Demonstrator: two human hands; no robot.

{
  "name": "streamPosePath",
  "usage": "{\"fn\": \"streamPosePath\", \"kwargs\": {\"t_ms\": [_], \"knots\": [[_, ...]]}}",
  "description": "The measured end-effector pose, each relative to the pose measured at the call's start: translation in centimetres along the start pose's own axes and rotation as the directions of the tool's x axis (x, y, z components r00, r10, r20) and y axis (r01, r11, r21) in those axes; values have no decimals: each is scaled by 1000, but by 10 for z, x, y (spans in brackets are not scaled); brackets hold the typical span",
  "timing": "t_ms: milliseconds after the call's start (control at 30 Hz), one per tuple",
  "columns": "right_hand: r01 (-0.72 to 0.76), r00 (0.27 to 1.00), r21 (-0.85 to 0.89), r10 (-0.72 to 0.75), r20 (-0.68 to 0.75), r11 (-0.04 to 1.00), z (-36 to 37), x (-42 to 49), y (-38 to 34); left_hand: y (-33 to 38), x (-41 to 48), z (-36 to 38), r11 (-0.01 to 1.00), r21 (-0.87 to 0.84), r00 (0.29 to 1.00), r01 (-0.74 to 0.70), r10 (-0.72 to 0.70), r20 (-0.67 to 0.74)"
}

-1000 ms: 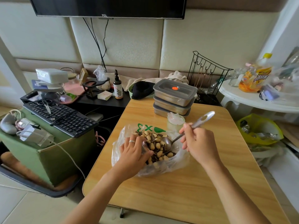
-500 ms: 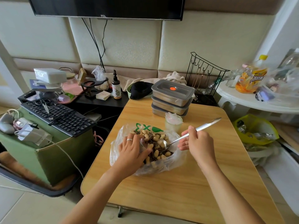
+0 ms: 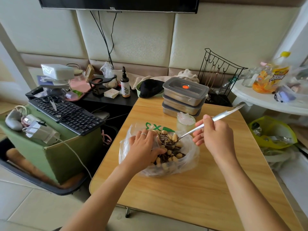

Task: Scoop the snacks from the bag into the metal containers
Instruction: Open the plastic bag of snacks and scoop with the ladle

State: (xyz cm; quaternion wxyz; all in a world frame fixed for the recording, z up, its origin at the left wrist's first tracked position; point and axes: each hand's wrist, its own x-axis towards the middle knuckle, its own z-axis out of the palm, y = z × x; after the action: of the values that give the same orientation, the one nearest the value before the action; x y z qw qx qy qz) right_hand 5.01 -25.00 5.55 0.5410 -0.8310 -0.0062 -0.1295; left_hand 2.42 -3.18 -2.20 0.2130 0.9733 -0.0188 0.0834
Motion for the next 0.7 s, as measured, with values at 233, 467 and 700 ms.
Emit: {"fn": "streamPosePath", "kwargs": {"t_ms": [233,467,700], "knots": [[113,994,-58,-113,0,992,16,0,-11,6,5,0,992,-124,1000,14,-13,8],[270,963,-76,-271,7,960,21,-1,-15,6,6,-3,991,-122,997,53,-59,-41],[499,866,-125,-493,77,857,28,0,-28,6,11,0,984,-27,980,175,-176,-96]]}}
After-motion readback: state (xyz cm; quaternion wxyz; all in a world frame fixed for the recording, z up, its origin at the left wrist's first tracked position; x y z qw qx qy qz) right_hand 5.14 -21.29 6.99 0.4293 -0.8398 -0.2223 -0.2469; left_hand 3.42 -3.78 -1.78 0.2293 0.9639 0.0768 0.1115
